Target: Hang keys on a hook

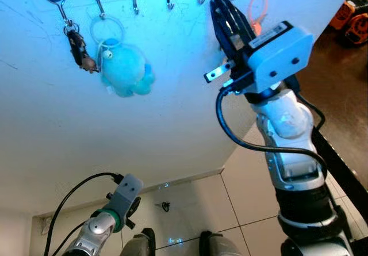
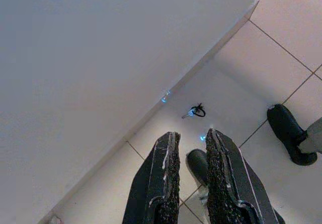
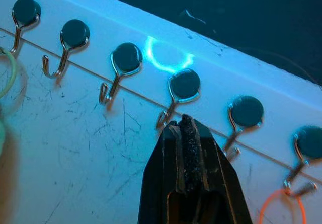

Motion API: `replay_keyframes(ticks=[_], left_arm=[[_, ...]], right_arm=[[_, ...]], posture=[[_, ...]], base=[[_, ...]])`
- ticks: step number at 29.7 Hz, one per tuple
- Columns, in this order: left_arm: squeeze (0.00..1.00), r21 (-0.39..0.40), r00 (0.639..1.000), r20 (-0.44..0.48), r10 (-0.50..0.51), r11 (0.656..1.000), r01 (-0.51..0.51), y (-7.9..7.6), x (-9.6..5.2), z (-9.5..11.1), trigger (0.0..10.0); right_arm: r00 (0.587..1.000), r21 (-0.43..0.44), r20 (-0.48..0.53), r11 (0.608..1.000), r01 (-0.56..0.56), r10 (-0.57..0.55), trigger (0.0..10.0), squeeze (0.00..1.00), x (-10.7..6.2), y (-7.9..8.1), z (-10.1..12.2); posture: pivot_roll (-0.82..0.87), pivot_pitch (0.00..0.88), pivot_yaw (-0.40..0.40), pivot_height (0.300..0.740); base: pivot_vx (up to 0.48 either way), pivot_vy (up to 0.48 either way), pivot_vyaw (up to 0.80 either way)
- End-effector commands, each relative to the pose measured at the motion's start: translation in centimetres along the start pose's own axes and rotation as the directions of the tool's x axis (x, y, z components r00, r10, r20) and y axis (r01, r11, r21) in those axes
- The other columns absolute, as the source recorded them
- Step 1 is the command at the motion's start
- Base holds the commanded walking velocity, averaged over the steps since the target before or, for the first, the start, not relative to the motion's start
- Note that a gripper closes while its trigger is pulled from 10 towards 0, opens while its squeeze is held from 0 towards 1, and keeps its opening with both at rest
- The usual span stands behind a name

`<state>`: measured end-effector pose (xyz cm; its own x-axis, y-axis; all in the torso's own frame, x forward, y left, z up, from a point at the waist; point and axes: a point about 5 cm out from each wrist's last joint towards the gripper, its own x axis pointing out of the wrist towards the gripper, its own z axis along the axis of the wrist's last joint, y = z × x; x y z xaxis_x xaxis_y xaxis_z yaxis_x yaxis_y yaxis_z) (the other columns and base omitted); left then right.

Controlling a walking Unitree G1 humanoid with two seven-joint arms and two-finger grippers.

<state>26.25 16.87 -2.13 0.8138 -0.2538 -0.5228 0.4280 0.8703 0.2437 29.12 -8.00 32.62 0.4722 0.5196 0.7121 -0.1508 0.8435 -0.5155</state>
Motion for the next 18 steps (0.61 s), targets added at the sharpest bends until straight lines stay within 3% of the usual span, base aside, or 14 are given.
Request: replay_keyframes(ticks=[1,6,13,14,15,18], left_arm=[[0.00,-0.001,0.999,-0.042,-0.020,1.000,0.019,-0.6,-0.5,-1.3,10.0],[0.00,0.002,0.999,-0.050,-0.021,1.000,0.021,-0.7,-0.6,-1.6,10.0],[0.00,0.006,0.998,-0.052,-0.027,1.000,0.027,-0.7,-0.6,-1.5,10.0],[0.00,0.008,0.998,-0.051,-0.029,1.000,0.029,-0.7,-0.6,-1.5,10.0],[0.00,0.014,0.998,-0.048,-0.037,0.999,0.038,-0.7,-0.5,-1.3,10.0],[0.00,0.020,0.998,-0.047,-0.044,0.999,0.045,-0.7,-0.5,-1.2,10.0]], right_arm=[[0.998,-0.043,0.062,0.999,-0.006,0.008,10.0,0.00,0.6,0.3,0.8],[0.995,-0.103,0.103,0.995,-0.007,0.018,10.0,0.00,1.0,0.4,1.4],[0.993,-0.180,0.114,0.984,0.006,0.014,10.0,0.00,0.1,0.5,2.2],[0.994,-0.206,0.112,0.978,0.011,0.013,10.0,0.00,-0.2,0.5,2.3],[0.995,-0.322,0.096,0.946,0.029,0.002,10.0,0.00,-0.9,0.5,2.2],[0.997,-0.410,0.081,0.911,0.029,0.005,10.0,0.00,-1.4,0.4,1.7]], posture=[[-0.12,0.162,0.107,0.740],[-0.12,0.161,0.105,0.740],[-0.14,0.161,0.108,0.740],[-0.14,0.161,0.108,0.740],[-0.15,0.162,0.112,0.740],[-0.16,0.161,0.116,0.740]], base=[[0.000,0.000,0.00],[0.000,0.000,0.00],[0.000,0.000,0.00],[0.000,0.000,0.00],[0.000,0.000,0.00],[0.000,0.000,0.00]])
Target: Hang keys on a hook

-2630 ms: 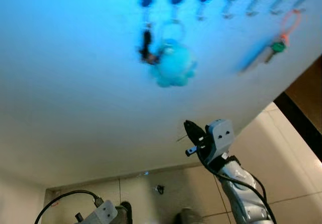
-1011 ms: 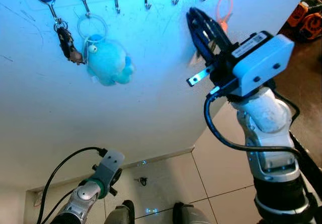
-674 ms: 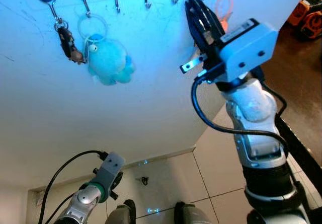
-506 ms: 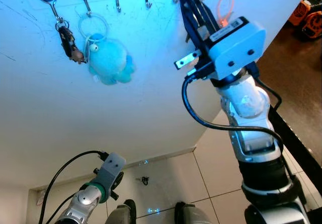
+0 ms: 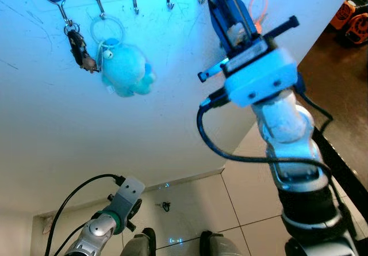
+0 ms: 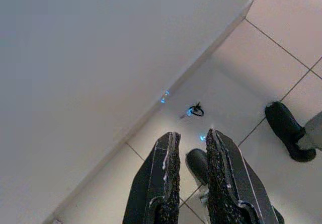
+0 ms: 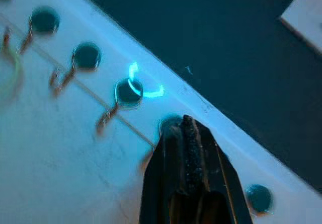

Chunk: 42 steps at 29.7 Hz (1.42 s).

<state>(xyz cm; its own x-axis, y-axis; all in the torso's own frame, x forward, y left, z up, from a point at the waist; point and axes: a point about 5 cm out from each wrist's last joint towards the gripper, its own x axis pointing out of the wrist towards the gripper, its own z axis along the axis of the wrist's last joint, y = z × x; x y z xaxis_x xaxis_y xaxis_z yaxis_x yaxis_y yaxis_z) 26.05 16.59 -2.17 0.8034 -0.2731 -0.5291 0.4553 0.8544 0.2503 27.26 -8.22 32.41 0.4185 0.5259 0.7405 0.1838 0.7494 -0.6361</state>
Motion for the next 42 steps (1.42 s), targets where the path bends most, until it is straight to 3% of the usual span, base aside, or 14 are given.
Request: replay_keyframes(ticks=[1,8,19,36,42], left_arm=[[0.00,0.000,0.999,-0.046,-0.025,1.000,0.025,-0.4,-0.4,-1.2,10.0],[0.00,0.002,0.998,-0.055,-0.026,1.000,0.026,-0.4,-0.2,-1.1,10.0],[0.00,-0.010,0.996,-0.087,-0.012,1.000,0.011,-0.5,-0.5,-2.0,10.0],[0.00,-0.012,0.994,-0.108,-0.011,1.000,0.009,-0.6,-0.6,-2.4,10.0],[0.00,-0.012,0.994,-0.109,-0.007,1.000,0.006,-0.5,-0.6,-2.4,10.0]], right_arm=[[1.000,-0.078,0.019,0.997,-0.004,0.006,10.0,0.00,-0.3,0.2,0.1],[1.000,-0.127,-0.003,0.992,0.014,-0.014,10.0,0.00,-0.4,-0.1,-1.1],[0.999,-0.160,0.044,0.987,0.027,-0.020,10.0,0.00,1.7,0.6,-1.8],[1.000,-0.188,-0.001,0.982,0.010,-0.011,10.0,0.00,1.6,0.9,-3.9],[1.000,-0.200,0.020,0.980,-0.003,0.007,10.0,0.00,2.0,1.0,-3.7]], posture=[[-0.16,0.161,0.116,0.740],[-0.16,0.159,0.121,0.740],[-0.13,0.159,0.109,0.740],[-0.14,0.161,0.117,0.740],[-0.13,0.160,0.117,0.740]], base=[[0.000,0.000,0.00],[0.000,0.000,0.00],[0.000,0.000,0.00],[0.000,0.000,0.00],[0.000,0.000,0.00]])
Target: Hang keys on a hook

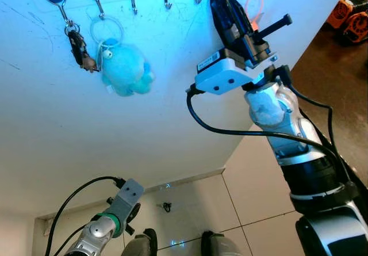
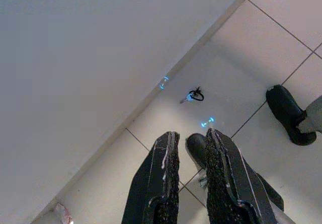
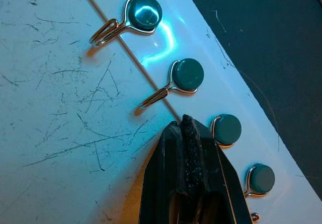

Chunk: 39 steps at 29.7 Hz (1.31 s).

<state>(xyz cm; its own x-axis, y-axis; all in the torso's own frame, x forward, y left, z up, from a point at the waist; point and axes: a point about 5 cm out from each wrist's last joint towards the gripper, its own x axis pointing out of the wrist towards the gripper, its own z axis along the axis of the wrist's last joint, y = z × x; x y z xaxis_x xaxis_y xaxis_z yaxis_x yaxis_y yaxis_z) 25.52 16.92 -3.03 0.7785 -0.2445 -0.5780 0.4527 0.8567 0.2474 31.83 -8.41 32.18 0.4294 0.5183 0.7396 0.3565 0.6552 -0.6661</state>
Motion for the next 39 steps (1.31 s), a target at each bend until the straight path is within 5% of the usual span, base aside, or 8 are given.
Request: replay_keyframes(ticks=[1,18,21,29,39], left_arm=[[0.00,-0.007,0.999,-0.049,-0.007,1.000,0.007,-0.3,-0.5,-1.5,10.0],[0.00,-0.004,0.998,-0.059,-0.017,1.000,0.017,-0.5,-0.5,-1.7,10.0],[0.00,0.000,0.998,-0.056,-0.021,1.000,0.021,-0.5,-0.4,-1.4,10.0],[0.00,0.000,0.998,-0.053,-0.023,1.000,0.023,-0.6,-0.3,-1.3,10.0],[0.00,-0.006,0.998,-0.053,-0.016,1.000,0.016,-0.6,-0.4,-1.4,10.0]], right_arm=[[0.999,0.003,0.045,1.000,-0.004,0.004,10.0,0.00,0.4,0.1,0.7],[0.999,0.010,0.030,0.999,0.040,-0.040,10.0,0.00,-1.8,0.1,1.9],[0.995,-0.055,0.054,0.994,0.092,-0.089,10.0,0.00,-1.3,-1.5,1.9],[0.992,-0.095,0.070,0.989,0.109,-0.102,10.0,0.00,-0.6,-2.5,1.7],[0.993,-0.058,0.104,0.996,0.069,-0.063,10.0,0.00,0.6,-1.7,1.8]], posture=[[-0.13,0.160,0.116,0.740],[-0.15,0.168,0.124,0.740],[-0.16,0.165,0.129,0.740],[-0.15,0.160,0.124,0.740],[-0.14,0.155,0.115,0.740]], base=[[0.000,0.000,0.00],[0.000,0.000,0.00],[0.000,0.000,0.00],[0.000,0.000,0.00],[0.000,0.000,0.00]])
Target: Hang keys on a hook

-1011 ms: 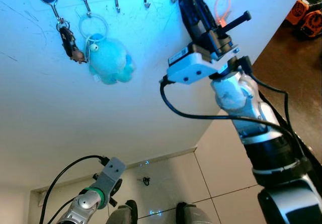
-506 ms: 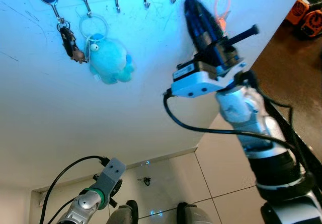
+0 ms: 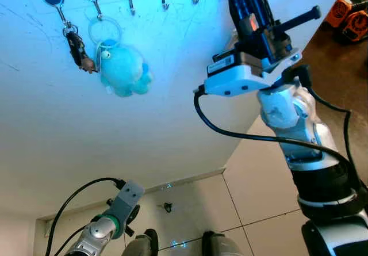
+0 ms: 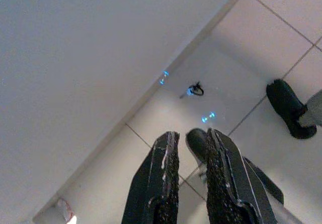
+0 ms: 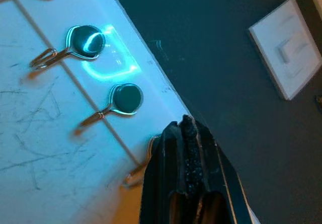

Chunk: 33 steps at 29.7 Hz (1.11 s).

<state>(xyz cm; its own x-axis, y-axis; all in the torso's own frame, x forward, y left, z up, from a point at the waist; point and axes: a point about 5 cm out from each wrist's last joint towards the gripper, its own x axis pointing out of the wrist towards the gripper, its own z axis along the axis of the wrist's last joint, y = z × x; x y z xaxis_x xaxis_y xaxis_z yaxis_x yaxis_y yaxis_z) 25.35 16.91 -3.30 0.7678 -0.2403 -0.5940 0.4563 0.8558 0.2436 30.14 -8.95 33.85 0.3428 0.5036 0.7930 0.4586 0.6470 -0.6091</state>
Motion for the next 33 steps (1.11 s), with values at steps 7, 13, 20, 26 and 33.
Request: replay_keyframes(ticks=[7,13,20,26,33], left_arm=[[0.00,-0.009,0.999,-0.034,-0.005,1.000,0.005,-0.4,-0.5,-1.3,10.0],[0.00,-0.008,0.999,-0.034,-0.006,1.000,0.006,-0.4,-0.5,-1.3,10.0],[0.00,-0.006,1.000,-0.030,-0.006,1.000,0.006,-0.3,-0.5,-1.2,10.0],[0.00,-0.004,1.000,-0.030,-0.007,1.000,0.007,-0.2,-0.5,-1.2,10.0],[0.00,-0.006,1.000,-0.029,-0.006,1.000,0.006,-0.3,-0.5,-1.3,10.0]], right_arm=[[0.999,0.049,0.039,0.998,-0.033,0.031,10.0,0.00,0.5,1.1,0.6],[0.999,0.071,0.022,0.996,-0.050,0.048,10.0,0.00,0.2,1.6,0.3],[0.998,0.065,0.001,0.996,-0.061,0.061,10.0,0.00,-0.1,2.0,-0.1],[0.998,0.056,-0.032,0.997,-0.059,0.061,10.0,0.00,-0.2,2.1,-0.9],[0.998,0.015,-0.005,0.998,-0.062,0.062,10.0,0.00,0.2,1.7,-0.8]], posture=[[-0.13,0.150,0.111,0.740],[-0.13,0.150,0.113,0.740],[-0.13,0.152,0.116,0.740],[-0.13,0.155,0.118,0.740],[-0.13,0.159,0.117,0.740]], base=[[0.000,0.000,0.00],[0.000,0.000,0.00],[0.000,0.000,0.00],[0.000,0.000,0.00],[0.000,0.000,0.00]])
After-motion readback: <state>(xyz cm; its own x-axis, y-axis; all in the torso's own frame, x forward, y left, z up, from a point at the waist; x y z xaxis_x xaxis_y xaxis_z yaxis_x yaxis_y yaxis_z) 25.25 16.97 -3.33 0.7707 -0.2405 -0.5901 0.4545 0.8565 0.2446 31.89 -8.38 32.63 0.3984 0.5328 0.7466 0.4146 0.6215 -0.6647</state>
